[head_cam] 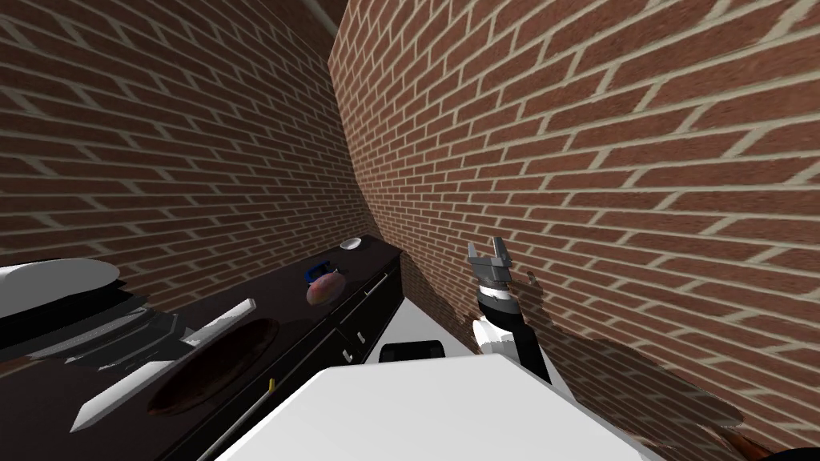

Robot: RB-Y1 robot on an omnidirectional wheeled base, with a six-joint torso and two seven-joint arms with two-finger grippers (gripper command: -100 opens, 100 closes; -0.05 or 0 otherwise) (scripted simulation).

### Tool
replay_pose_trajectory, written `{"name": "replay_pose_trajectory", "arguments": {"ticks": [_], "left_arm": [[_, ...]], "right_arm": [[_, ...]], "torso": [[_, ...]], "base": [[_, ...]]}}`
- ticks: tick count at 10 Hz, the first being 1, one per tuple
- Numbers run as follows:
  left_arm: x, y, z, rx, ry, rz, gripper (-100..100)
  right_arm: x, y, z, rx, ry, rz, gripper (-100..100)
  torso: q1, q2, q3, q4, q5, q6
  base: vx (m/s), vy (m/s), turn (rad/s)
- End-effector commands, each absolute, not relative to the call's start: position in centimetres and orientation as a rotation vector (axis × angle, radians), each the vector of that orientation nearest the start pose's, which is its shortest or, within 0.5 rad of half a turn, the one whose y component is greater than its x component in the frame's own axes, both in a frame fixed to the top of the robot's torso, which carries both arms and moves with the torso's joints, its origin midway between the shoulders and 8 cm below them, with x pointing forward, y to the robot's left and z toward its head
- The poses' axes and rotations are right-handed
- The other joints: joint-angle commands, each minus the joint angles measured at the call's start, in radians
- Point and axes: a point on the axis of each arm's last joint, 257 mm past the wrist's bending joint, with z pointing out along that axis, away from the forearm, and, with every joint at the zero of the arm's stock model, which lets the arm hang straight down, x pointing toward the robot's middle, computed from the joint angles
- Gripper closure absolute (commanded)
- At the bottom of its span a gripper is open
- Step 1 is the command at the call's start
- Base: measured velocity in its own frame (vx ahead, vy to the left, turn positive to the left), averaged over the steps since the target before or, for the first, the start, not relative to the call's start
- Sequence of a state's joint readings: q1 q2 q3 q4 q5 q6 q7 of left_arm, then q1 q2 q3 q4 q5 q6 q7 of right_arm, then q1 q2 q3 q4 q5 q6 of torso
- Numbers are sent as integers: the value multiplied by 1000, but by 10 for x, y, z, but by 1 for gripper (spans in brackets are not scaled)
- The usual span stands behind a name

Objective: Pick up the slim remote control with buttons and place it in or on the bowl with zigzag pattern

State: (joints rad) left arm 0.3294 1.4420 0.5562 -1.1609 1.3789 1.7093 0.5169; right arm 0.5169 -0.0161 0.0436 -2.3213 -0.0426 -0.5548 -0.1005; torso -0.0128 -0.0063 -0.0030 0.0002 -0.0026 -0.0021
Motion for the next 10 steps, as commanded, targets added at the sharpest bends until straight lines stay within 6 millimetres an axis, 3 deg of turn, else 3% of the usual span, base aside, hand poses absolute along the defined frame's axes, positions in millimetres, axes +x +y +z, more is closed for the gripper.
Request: {"name": "replay_pose_trajectory", "arguments": {"ticks": [1, 2, 6, 7, 8, 10], "left_arm": [[191, 668, -158, -3030, 716, -51, 100], [190, 667, -159, -3035, 712, -45, -100], [190, 667, -159, -3035, 713, -45, -100], [190, 667, -159, -3035, 713, -45, 0], [196, 665, -149, -3043, 686, -43, -100], [201, 664, -139, -3051, 657, -40, -100]], "right_arm": [[326, -268, 47, 649, 517, 1480, 0], [326, -268, 47, 649, 517, 1480, 0], [326, -268, 47, 649, 517, 1480, 0], [326, -268, 47, 649, 517, 1480, 0], [326, -268, 47, 649, 517, 1480, 0], [326, -268, 47, 649, 517, 1480, 0]], "torso": [[0, 0, 0, 0, 0, 0], [4, 4, 3, 1, -1, -1], [11, 9, 5, 3, 1, -1], [11, 9, 6, 3, 1, -1], [11, 9, 6, 3, 1, -1], [13, 14, 9, 4, 2, -1]], "base": [[25, -89, -4], [9, -16, 1], [1, -2, 0], [0, 0, 0], [-65, 14, -120], [-113, 48, -145]]}}
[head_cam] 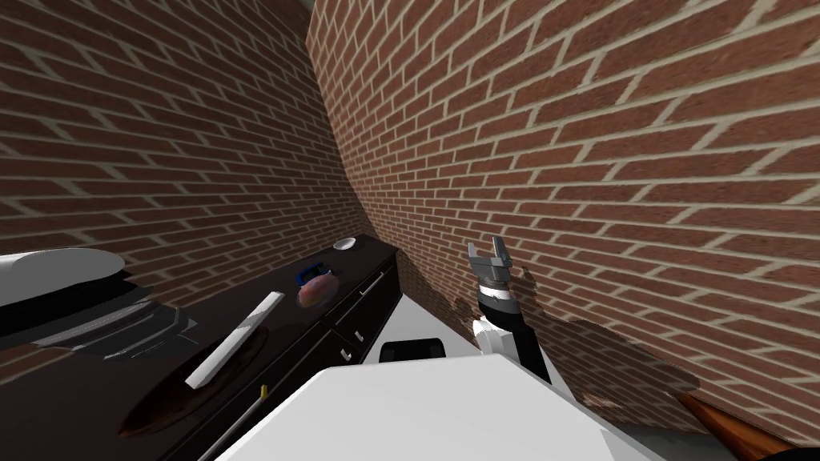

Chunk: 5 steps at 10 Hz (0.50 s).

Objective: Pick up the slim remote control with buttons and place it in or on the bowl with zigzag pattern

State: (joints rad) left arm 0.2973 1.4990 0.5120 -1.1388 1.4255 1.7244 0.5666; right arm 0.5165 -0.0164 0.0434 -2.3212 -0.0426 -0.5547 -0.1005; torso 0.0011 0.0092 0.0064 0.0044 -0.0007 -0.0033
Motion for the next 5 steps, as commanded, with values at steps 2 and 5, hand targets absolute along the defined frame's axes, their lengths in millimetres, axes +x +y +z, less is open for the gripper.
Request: {"name": "replay_pose_trajectory", "arguments": {"ticks": [2, 5], "left_arm": [[208, 661, -124, -3062, 610, -36, -100], [210, 661, -116, -3065, 589, -35, -100]], "right_arm": [[326, -268, 47, 649, 517, 1480, 0], [326, -268, 47, 649, 517, 1480, 0]], "torso": [[0, 1, 1, 0, 0, 0], [-1, -1, 0, 0, 0, 0]], "base": [[-131, 38, -151], [-72, 27, -87]]}}
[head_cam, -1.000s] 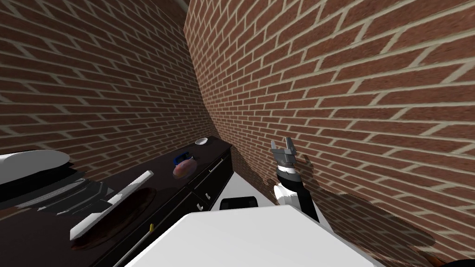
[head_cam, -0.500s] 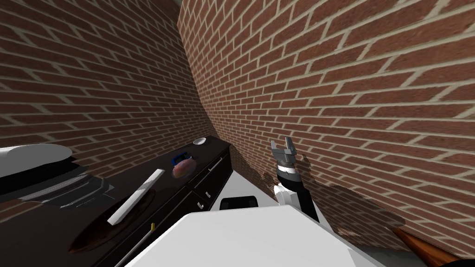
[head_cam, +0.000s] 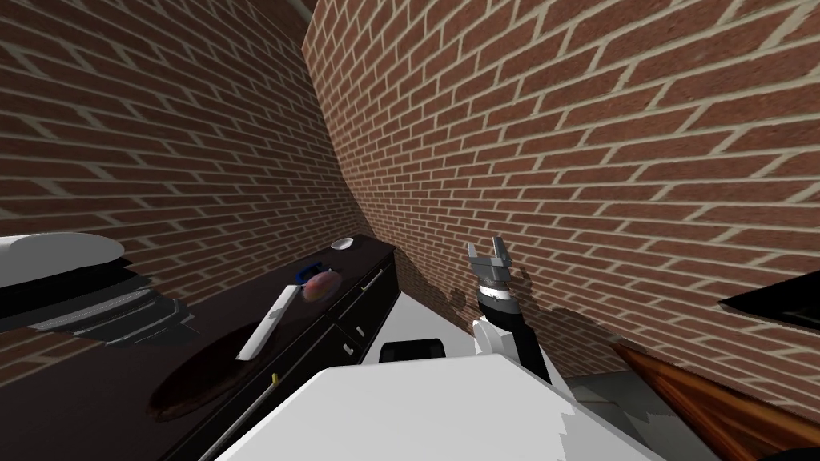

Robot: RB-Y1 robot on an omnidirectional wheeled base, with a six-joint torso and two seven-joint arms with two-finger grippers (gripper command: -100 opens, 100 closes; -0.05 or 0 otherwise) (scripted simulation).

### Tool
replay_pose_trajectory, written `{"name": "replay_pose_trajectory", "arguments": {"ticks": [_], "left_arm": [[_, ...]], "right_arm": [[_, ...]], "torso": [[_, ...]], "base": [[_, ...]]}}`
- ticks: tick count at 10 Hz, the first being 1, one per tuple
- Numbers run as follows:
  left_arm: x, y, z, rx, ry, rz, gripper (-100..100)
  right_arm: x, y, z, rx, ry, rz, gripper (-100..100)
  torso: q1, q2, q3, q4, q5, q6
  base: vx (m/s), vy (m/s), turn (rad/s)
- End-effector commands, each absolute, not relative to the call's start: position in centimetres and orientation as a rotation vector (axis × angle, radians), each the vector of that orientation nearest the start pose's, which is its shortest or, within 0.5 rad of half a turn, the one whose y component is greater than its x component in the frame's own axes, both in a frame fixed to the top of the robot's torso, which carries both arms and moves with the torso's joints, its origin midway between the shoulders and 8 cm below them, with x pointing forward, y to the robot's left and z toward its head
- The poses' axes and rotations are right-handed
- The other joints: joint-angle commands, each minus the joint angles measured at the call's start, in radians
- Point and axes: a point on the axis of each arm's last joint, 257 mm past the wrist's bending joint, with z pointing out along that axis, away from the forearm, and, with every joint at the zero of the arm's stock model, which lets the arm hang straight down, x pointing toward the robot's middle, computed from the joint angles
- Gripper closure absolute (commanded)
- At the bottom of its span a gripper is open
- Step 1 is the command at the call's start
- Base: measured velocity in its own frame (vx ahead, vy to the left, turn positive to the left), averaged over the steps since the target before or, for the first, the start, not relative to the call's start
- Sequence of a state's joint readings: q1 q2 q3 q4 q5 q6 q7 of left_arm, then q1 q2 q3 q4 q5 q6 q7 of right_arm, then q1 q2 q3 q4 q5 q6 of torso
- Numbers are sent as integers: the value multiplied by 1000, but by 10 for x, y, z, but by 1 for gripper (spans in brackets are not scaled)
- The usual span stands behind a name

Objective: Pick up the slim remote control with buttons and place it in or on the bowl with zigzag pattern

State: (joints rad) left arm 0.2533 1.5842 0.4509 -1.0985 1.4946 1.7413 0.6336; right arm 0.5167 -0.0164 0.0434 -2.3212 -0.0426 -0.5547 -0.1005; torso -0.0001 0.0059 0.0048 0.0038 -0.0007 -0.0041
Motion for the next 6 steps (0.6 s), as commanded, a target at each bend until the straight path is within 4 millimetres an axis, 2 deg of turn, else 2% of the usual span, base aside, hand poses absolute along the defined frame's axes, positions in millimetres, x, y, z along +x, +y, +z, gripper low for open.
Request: {"name": "replay_pose_trajectory", "arguments": {"ticks": [1, 6], "left_arm": [[211, 661, -115, -3066, 585, -35, 0], [210, 661, -116, -3066, 585, -35, 0]], "right_arm": [[326, -268, 47, 649, 517, 1480, 0], [326, -268, 47, 649, 517, 1480, 0]], "torso": [[0, 0, 0, 0, 0, 0], [-1, -4, -2, -1, 0, 0]], "base": [[-7, 3, 6], [0, 0, 0]]}}
